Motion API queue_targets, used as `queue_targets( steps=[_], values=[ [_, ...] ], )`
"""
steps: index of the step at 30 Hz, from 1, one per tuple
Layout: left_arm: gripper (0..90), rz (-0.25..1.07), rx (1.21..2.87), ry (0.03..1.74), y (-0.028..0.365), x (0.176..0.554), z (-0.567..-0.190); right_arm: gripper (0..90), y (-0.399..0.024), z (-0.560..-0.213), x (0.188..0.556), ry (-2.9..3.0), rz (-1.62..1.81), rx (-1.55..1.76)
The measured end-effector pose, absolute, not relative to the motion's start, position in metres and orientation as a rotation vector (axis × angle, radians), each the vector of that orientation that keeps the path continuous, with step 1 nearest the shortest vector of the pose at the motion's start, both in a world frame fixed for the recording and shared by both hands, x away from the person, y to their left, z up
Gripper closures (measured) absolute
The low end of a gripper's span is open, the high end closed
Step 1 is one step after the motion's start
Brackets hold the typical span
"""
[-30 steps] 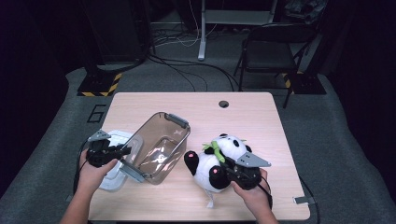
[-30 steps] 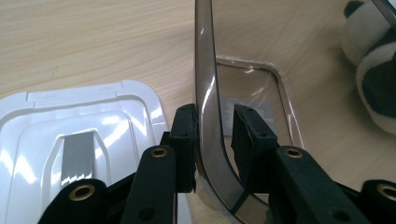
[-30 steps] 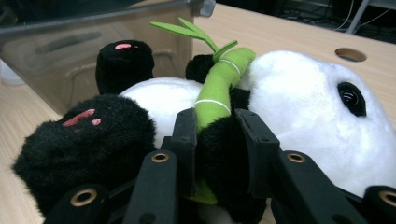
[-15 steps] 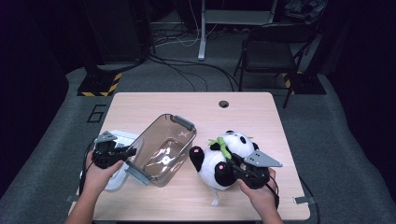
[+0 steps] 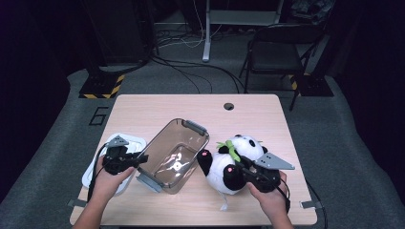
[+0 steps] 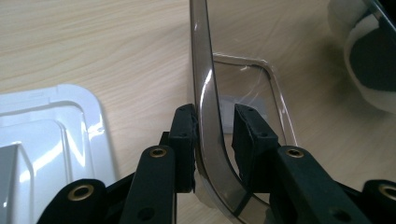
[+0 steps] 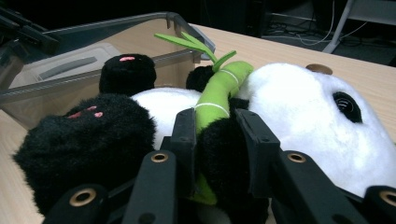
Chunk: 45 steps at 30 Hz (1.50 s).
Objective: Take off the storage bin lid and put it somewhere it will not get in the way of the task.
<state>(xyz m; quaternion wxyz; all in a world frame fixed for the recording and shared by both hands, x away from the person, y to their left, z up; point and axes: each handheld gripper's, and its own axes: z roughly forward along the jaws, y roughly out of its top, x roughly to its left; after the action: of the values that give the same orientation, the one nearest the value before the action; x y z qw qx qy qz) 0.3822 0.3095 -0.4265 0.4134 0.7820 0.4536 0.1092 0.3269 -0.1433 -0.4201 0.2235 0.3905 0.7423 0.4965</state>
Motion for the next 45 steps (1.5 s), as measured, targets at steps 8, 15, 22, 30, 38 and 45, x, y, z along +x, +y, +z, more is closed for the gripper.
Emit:
queue_targets(
  steps=[8,15,22,30,38,45],
  values=[
    [68.7,0.261,1.977,1.124,0.305,0.382,-0.426,69.2,-0.150,-0.414,0.327,2.110,1.366,1.060],
    [67.6,0.246,1.985,1.109,0.301,0.381,-0.426,69.2,-0.161,-0.402,0.325,2.122,1.413,1.030],
    [66.1,0.222,1.986,1.098,0.298,0.379,-0.425,69.1,-0.170,-0.385,0.321,2.123,1.473,0.983],
    [65.0,0.214,1.992,1.072,0.294,0.377,-0.422,69.1,-0.169,-0.363,0.320,2.181,1.489,0.898],
    [62.9,0.202,2.009,1.054,0.290,0.373,-0.421,68.9,-0.159,-0.349,0.321,2.186,1.496,0.853],
    [61.5,0.182,2.016,1.037,0.284,0.372,-0.422,68.9,-0.151,-0.341,0.322,2.158,1.530,0.846]
  ],
)
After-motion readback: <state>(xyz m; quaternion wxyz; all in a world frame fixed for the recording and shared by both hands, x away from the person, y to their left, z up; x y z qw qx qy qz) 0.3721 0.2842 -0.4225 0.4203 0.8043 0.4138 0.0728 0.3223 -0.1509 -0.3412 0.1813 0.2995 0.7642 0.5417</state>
